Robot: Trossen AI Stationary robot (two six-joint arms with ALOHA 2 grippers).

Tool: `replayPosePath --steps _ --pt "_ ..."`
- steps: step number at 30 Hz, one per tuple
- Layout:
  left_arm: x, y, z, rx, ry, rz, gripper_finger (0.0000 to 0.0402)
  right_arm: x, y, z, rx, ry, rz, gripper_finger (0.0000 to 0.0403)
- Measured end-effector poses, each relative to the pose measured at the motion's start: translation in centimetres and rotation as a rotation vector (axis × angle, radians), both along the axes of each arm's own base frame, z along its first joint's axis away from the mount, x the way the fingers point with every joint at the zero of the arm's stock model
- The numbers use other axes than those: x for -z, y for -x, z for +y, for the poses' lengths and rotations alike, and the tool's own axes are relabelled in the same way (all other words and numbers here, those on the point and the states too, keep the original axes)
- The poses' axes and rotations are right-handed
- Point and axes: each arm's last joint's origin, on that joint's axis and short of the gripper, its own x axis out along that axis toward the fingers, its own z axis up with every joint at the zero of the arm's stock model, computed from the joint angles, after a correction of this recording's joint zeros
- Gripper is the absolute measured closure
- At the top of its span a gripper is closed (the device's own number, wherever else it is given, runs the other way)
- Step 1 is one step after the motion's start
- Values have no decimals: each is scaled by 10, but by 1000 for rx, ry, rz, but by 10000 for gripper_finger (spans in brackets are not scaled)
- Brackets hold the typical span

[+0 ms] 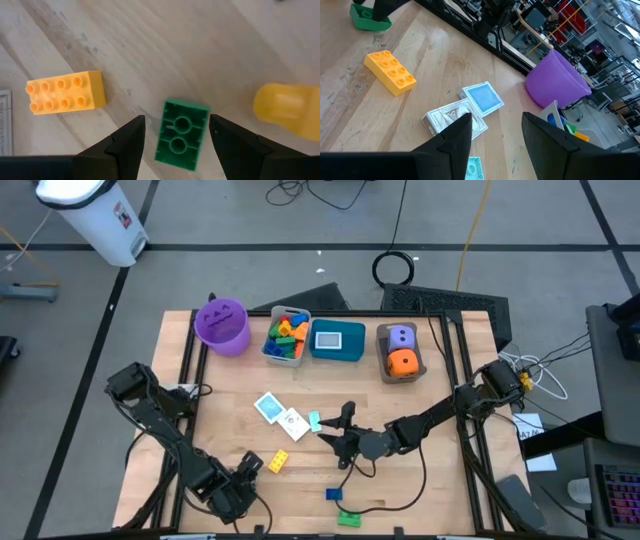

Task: Pick & Place Toys
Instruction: Put the dark green game piece into the gray bin

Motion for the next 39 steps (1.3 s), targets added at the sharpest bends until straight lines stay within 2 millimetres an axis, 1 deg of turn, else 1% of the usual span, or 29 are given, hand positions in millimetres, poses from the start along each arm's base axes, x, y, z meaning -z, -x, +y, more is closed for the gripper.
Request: replayPosePath --steps 4,9,24,27,32,34,37,39 --pt "6 0 1 32 -43 18 172 0 0 0 0 -1 0 236" --pt "12 1 1 29 -73 44 172 0 0 0 0 -1 0 236" --pt "12 -10 13 -19 -65 75 174 0 0 0 0 -1 0 236" --pt "12 -12 15 -22 -49 93 192 0 0 0 0 -1 0 236" --pt "12 -13 16 -19 -25 114 247 0 0 0 0 -1 0 236" --pt "12 -13 15 -3 -13 122 263 0 0 0 0 0 0 236" --pt "12 -14 15 -2 -10 119 265 0 0 0 0 1 1 236" --pt "12 -14 15 -2 -13 115 255 0 0 0 0 0 1 236"
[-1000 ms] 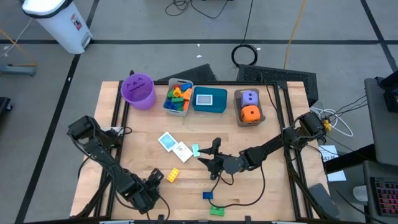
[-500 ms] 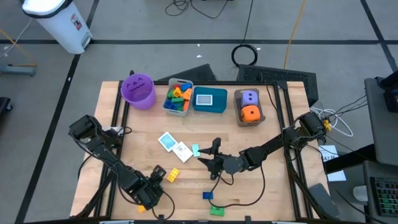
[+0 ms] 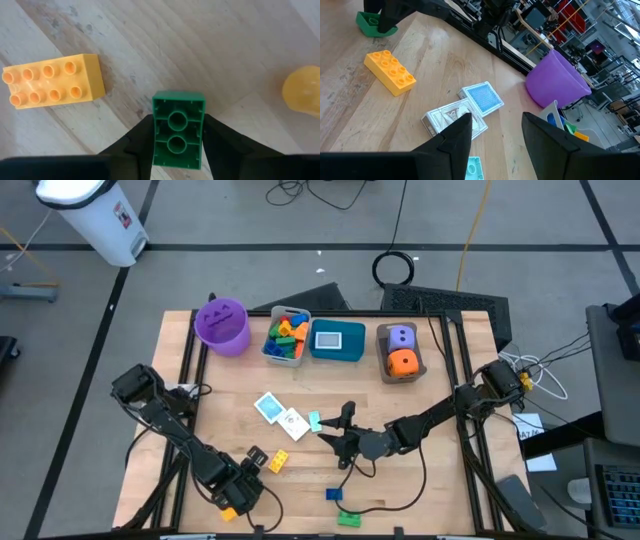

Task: Pick & Place Toys
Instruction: Put the dark green game piece into the gray bin

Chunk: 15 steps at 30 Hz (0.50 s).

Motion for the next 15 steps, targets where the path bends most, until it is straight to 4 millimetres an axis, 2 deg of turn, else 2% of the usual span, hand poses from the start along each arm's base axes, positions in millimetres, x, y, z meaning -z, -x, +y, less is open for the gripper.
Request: replayPosePath --steps 4,8,15 --pt "0 -2 2 -10 -17 -15 243 0 0 0 0 1 0 236" --pt "-7 -7 9 -40 -14 -43 262 0 0 0 0 1 0 236" --pt "-40 -14 38 -87 -91 -201 265 0 0 0 0 1 0 236"
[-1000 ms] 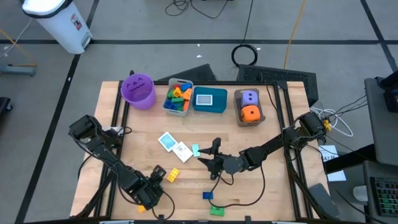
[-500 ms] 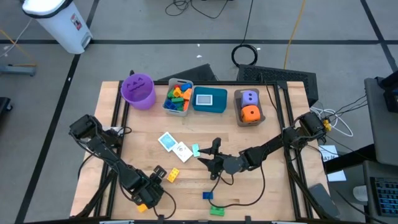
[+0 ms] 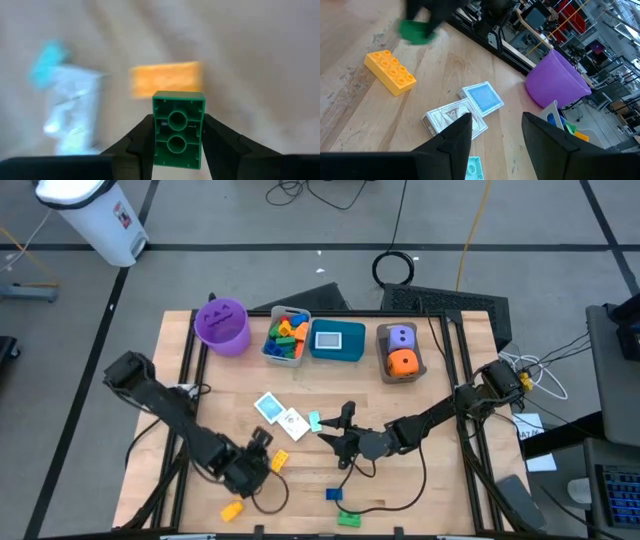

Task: Pick & Place Toys
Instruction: Put the dark green game piece into the gray bin

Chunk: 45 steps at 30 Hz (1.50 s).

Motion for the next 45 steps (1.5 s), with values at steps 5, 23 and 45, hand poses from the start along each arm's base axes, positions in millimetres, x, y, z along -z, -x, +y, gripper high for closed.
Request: replayPosePath --steps 5,23,45 --pt "-32 0 43 -128 -114 -93 260 0 0 0 0 0 0 236" --pt "-83 -31 243 -512 -200 -372 255 0 0 0 0 -1 -1 236" --pt "-20 -49 361 -889 -279 -375 252 0 0 0 8 -30 -6 236"
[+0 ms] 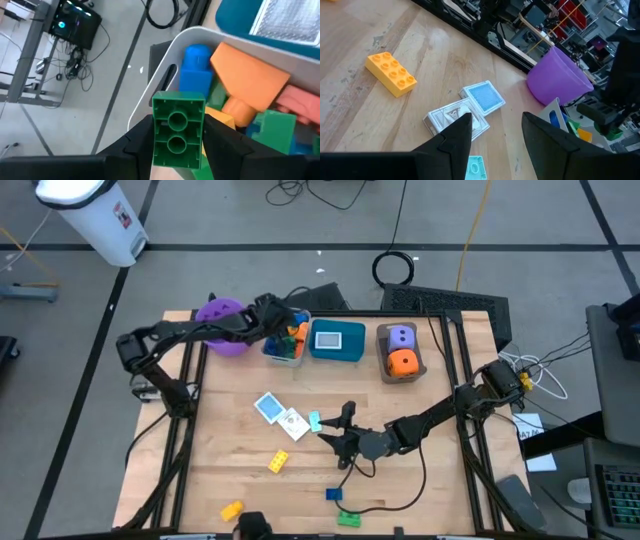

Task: Pick & Place Toys
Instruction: Put the dark green game piece into the gray bin, then put the green game piece into the gray bin

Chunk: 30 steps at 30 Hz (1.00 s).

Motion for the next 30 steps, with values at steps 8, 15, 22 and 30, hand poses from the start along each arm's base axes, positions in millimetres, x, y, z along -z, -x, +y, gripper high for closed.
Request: replayPosePath --steps 8,15,22,30 --pt "-1 1 3 -30 -33 5 204 2 0 0 1 4 17 236" --pt "-1 1 3 -30 -36 6 189 2 1 0 6 -10 17 236" --pt "-20 0 -2 -19 -129 -40 188 2 1 0 6 -10 19 236" --pt "-69 15 -22 64 -49 -350 188 3 1 -1 17 -42 19 236"
